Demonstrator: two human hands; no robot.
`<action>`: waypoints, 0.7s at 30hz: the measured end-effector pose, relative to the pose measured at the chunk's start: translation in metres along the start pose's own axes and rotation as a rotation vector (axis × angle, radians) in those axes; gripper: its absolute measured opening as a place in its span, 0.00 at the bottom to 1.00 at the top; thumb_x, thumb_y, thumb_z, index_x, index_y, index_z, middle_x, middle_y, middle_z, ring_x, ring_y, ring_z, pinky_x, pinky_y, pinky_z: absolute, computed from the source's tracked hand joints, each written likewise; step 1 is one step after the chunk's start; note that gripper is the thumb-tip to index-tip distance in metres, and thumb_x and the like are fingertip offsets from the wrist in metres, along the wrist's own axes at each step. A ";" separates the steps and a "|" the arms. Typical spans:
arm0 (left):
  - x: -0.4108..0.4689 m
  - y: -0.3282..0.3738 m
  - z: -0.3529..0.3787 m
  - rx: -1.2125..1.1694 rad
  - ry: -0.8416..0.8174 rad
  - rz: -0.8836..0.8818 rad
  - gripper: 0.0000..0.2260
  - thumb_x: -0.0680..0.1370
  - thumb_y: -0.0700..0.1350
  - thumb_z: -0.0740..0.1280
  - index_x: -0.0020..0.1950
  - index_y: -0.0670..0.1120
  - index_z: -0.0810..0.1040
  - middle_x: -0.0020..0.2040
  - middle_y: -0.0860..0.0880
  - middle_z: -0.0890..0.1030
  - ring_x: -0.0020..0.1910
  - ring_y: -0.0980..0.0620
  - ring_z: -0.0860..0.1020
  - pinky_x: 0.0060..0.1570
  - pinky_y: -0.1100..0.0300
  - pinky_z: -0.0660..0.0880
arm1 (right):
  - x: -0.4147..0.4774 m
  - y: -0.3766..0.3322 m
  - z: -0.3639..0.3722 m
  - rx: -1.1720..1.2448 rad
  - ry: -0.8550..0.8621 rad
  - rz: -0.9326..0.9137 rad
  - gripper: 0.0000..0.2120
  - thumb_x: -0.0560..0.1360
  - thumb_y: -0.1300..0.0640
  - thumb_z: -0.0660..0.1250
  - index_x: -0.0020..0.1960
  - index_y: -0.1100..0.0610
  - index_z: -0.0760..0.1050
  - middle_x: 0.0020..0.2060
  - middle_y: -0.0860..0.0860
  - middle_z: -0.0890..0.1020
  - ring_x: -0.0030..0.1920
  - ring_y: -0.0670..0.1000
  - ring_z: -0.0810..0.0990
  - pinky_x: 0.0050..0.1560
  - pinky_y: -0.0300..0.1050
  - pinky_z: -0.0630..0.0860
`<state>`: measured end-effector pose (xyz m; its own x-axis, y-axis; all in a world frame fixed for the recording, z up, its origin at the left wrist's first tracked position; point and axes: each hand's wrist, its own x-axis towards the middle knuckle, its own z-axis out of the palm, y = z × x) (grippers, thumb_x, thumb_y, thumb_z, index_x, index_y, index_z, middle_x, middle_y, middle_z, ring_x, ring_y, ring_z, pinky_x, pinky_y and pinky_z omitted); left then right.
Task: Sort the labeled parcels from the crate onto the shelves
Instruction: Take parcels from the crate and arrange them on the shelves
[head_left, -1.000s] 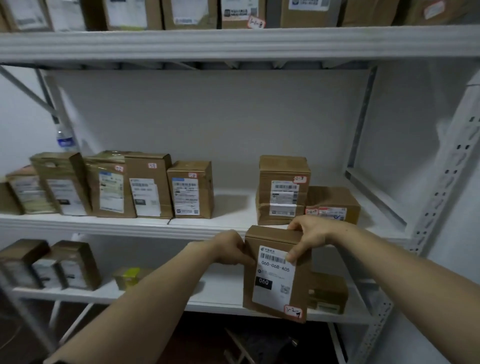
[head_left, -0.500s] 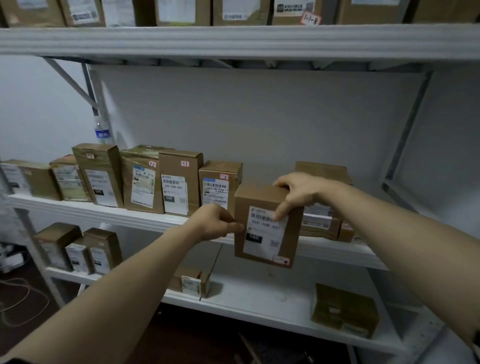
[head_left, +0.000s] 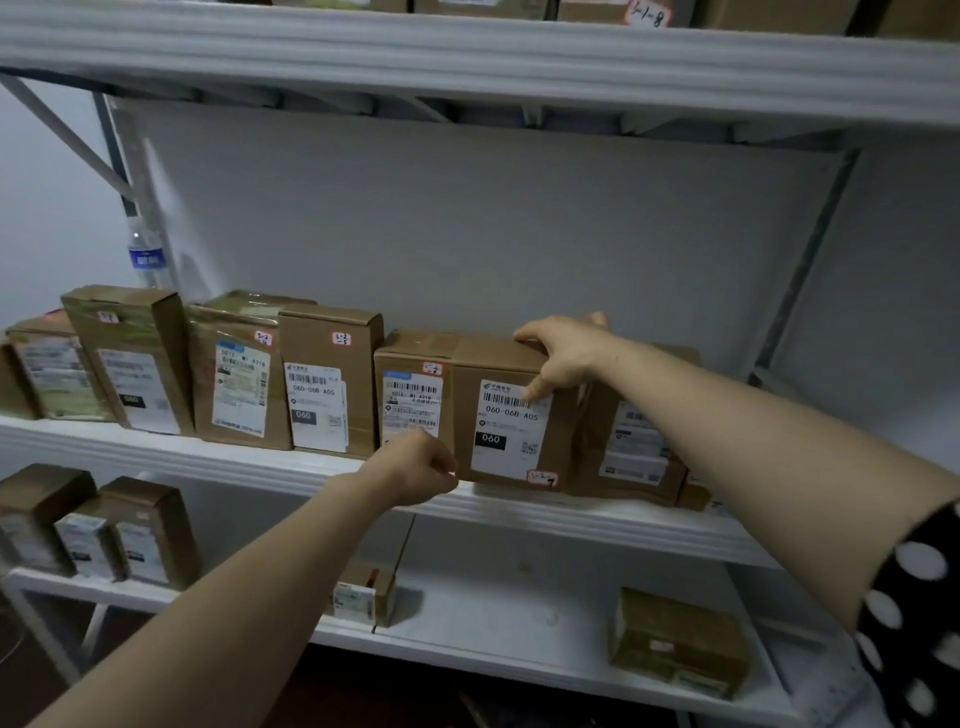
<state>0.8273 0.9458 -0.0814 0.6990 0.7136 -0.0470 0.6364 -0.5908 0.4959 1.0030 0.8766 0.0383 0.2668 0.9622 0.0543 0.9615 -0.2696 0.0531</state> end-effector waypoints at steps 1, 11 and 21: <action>0.005 0.000 0.002 0.013 -0.013 0.006 0.13 0.76 0.44 0.68 0.60 0.45 0.80 0.56 0.48 0.81 0.54 0.51 0.78 0.57 0.60 0.75 | 0.004 -0.001 0.003 -0.016 -0.009 0.000 0.37 0.69 0.43 0.73 0.73 0.47 0.62 0.70 0.48 0.69 0.70 0.53 0.66 0.65 0.52 0.57; 0.044 0.005 0.020 0.118 -0.095 0.099 0.11 0.76 0.43 0.66 0.58 0.48 0.81 0.57 0.51 0.81 0.55 0.52 0.77 0.57 0.57 0.75 | 0.036 0.014 0.017 -0.042 -0.097 0.077 0.39 0.69 0.44 0.73 0.74 0.49 0.58 0.72 0.48 0.67 0.72 0.53 0.65 0.67 0.52 0.56; 0.081 0.017 -0.038 0.485 0.564 0.153 0.33 0.77 0.36 0.59 0.78 0.41 0.46 0.78 0.42 0.49 0.77 0.43 0.48 0.75 0.53 0.45 | 0.049 0.020 0.023 -0.017 -0.208 0.112 0.40 0.69 0.48 0.74 0.75 0.51 0.58 0.72 0.49 0.66 0.73 0.53 0.63 0.69 0.53 0.54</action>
<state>0.8820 1.0078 -0.0439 0.6010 0.6178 0.5071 0.7092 -0.7048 0.0180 1.0366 0.9197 0.0188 0.3809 0.9130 -0.1458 0.9245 -0.3737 0.0754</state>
